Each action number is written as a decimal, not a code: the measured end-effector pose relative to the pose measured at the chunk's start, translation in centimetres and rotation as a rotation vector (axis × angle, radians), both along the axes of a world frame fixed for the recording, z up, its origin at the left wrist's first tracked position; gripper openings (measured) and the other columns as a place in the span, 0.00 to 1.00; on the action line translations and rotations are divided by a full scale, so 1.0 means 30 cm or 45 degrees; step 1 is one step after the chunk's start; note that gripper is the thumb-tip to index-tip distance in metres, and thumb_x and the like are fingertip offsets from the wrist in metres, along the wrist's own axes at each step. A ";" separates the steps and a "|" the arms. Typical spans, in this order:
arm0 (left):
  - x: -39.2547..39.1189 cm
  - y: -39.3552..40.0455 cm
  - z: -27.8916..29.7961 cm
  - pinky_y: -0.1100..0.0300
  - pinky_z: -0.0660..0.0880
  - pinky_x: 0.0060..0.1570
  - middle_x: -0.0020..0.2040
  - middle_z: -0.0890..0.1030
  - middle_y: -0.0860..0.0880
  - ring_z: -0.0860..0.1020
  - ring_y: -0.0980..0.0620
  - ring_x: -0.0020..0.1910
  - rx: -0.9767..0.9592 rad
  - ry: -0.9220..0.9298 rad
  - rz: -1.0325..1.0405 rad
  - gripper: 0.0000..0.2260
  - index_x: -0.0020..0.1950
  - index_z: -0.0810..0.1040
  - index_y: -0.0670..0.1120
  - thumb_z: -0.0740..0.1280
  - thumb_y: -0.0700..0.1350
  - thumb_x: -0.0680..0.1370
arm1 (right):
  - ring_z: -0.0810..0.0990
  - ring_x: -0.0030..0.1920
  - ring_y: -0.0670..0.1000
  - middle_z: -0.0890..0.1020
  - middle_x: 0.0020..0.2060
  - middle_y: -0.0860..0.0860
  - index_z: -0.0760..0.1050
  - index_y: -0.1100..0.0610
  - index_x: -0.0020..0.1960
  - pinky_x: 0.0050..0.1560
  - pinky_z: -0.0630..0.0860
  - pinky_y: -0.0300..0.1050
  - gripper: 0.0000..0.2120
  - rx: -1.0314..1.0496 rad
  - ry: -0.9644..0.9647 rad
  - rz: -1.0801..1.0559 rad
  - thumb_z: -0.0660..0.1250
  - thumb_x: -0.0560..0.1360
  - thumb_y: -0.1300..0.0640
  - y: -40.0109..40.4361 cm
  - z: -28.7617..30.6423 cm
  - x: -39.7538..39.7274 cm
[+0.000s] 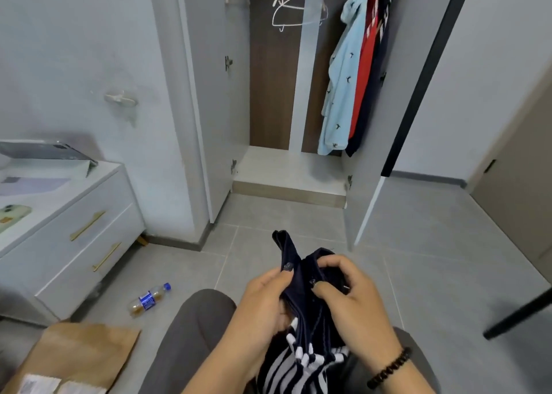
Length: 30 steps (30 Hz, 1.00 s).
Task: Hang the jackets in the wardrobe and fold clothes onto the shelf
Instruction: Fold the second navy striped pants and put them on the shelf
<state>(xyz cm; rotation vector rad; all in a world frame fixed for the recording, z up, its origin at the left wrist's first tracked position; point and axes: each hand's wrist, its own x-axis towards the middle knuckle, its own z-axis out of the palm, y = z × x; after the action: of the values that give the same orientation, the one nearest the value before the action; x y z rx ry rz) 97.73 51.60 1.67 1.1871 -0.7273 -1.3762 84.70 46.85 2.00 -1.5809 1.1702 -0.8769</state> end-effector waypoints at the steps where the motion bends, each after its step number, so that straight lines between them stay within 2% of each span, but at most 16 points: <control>1: -0.010 0.000 -0.001 0.46 0.79 0.55 0.50 0.84 0.37 0.83 0.40 0.50 -0.017 0.020 -0.015 0.15 0.52 0.85 0.48 0.57 0.44 0.83 | 0.82 0.41 0.42 0.82 0.43 0.39 0.78 0.45 0.47 0.45 0.82 0.47 0.13 0.005 -0.007 -0.006 0.67 0.72 0.64 0.002 -0.001 -0.004; 3: -0.025 0.003 -0.004 0.46 0.77 0.53 0.49 0.83 0.36 0.82 0.38 0.48 -0.054 0.020 -0.025 0.16 0.53 0.85 0.47 0.56 0.42 0.83 | 0.82 0.41 0.41 0.82 0.42 0.38 0.77 0.45 0.47 0.43 0.81 0.43 0.13 0.012 -0.032 -0.027 0.67 0.72 0.63 0.005 -0.008 -0.014; 4: -0.030 0.006 -0.005 0.47 0.75 0.49 0.46 0.83 0.35 0.80 0.38 0.43 -0.069 0.020 -0.029 0.15 0.52 0.84 0.46 0.57 0.42 0.83 | 0.82 0.41 0.41 0.82 0.42 0.38 0.76 0.44 0.47 0.42 0.80 0.40 0.13 0.010 -0.046 -0.042 0.67 0.72 0.63 0.008 -0.011 -0.020; 7: -0.029 0.017 0.000 0.60 0.70 0.30 0.30 0.77 0.43 0.73 0.52 0.26 -0.089 -0.028 -0.039 0.15 0.49 0.85 0.44 0.58 0.41 0.82 | 0.81 0.40 0.41 0.82 0.41 0.37 0.76 0.45 0.47 0.39 0.78 0.37 0.13 0.008 -0.092 -0.103 0.67 0.73 0.64 0.009 -0.013 -0.034; 9: -0.022 0.021 0.010 0.65 0.67 0.24 0.25 0.75 0.46 0.70 0.55 0.22 -0.098 -0.132 -0.047 0.15 0.46 0.85 0.44 0.58 0.41 0.82 | 0.82 0.39 0.42 0.82 0.41 0.37 0.76 0.45 0.49 0.39 0.79 0.38 0.13 0.017 -0.123 -0.124 0.67 0.74 0.64 0.007 -0.005 -0.039; 12: -0.024 0.024 0.034 0.64 0.69 0.27 0.24 0.73 0.46 0.70 0.54 0.22 -0.127 -0.221 -0.080 0.14 0.42 0.85 0.49 0.62 0.51 0.79 | 0.82 0.41 0.42 0.82 0.42 0.38 0.76 0.45 0.49 0.42 0.80 0.42 0.11 0.002 -0.163 -0.103 0.67 0.74 0.60 0.005 0.017 -0.037; 14: -0.024 0.030 0.047 0.60 0.72 0.31 0.25 0.74 0.45 0.72 0.52 0.24 -0.135 -0.079 -0.105 0.15 0.48 0.86 0.54 0.65 0.60 0.72 | 0.82 0.42 0.42 0.82 0.43 0.39 0.76 0.44 0.49 0.44 0.79 0.43 0.08 -0.006 -0.211 -0.080 0.69 0.73 0.55 0.005 0.034 -0.033; 15: -0.022 0.032 0.049 0.60 0.73 0.30 0.26 0.74 0.45 0.73 0.52 0.25 -0.132 0.033 -0.117 0.18 0.50 0.86 0.54 0.65 0.61 0.70 | 0.82 0.43 0.42 0.82 0.43 0.39 0.76 0.44 0.49 0.44 0.79 0.43 0.07 -0.005 -0.232 -0.065 0.69 0.72 0.53 0.006 0.043 -0.031; 18: -0.001 0.029 0.042 0.61 0.75 0.30 0.32 0.79 0.45 0.76 0.54 0.29 -0.103 0.293 -0.137 0.20 0.54 0.85 0.47 0.62 0.58 0.73 | 0.81 0.44 0.40 0.82 0.43 0.39 0.74 0.43 0.51 0.42 0.78 0.37 0.13 -0.017 -0.242 -0.022 0.72 0.68 0.46 0.010 0.067 -0.023; 21: 0.023 0.018 0.022 0.59 0.74 0.34 0.32 0.79 0.48 0.75 0.54 0.30 -0.074 0.412 -0.143 0.22 0.57 0.84 0.44 0.61 0.56 0.74 | 0.80 0.43 0.36 0.81 0.42 0.36 0.72 0.43 0.53 0.37 0.75 0.29 0.17 -0.025 -0.192 0.021 0.73 0.67 0.47 0.018 0.080 -0.006; 23: 0.039 0.017 0.017 0.62 0.74 0.31 0.29 0.76 0.49 0.73 0.56 0.27 -0.071 0.491 -0.166 0.21 0.56 0.84 0.45 0.60 0.56 0.74 | 0.81 0.42 0.38 0.81 0.41 0.39 0.71 0.43 0.53 0.36 0.76 0.30 0.17 -0.008 -0.168 0.021 0.74 0.67 0.51 0.014 0.082 0.004; 25: 0.059 0.018 0.013 0.66 0.72 0.24 0.30 0.77 0.48 0.70 0.58 0.24 -0.086 0.544 -0.169 0.20 0.55 0.84 0.45 0.60 0.55 0.75 | 0.82 0.40 0.42 0.81 0.41 0.42 0.72 0.43 0.52 0.35 0.78 0.36 0.17 0.022 -0.138 0.048 0.72 0.69 0.58 0.005 0.091 0.009; 27: 0.080 0.013 0.004 0.67 0.69 0.22 0.37 0.82 0.47 0.68 0.58 0.25 -0.105 0.480 -0.109 0.18 0.54 0.84 0.44 0.61 0.53 0.76 | 0.82 0.36 0.49 0.82 0.39 0.41 0.72 0.43 0.52 0.36 0.81 0.47 0.18 0.022 -0.041 0.099 0.70 0.69 0.61 -0.004 0.107 0.015; 28: 0.091 0.005 -0.001 0.66 0.68 0.22 0.38 0.81 0.46 0.67 0.58 0.25 -0.112 0.401 -0.066 0.17 0.54 0.84 0.44 0.61 0.52 0.77 | 0.81 0.34 0.51 0.82 0.39 0.41 0.73 0.43 0.52 0.38 0.80 0.51 0.18 0.022 0.002 0.129 0.70 0.68 0.61 -0.009 0.117 0.019; 30: 0.116 -0.015 -0.001 0.65 0.68 0.25 0.33 0.75 0.46 0.67 0.57 0.25 -0.138 0.176 -0.012 0.13 0.58 0.83 0.48 0.60 0.48 0.81 | 0.79 0.34 0.51 0.83 0.39 0.43 0.73 0.44 0.53 0.39 0.80 0.53 0.18 0.035 0.042 0.187 0.70 0.67 0.61 -0.023 0.141 0.029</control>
<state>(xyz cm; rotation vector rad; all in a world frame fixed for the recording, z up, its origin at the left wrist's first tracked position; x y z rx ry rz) 101.21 51.13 1.64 0.9947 -0.7008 -1.3947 85.58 46.17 6.23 -1.6417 1.0693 -0.7384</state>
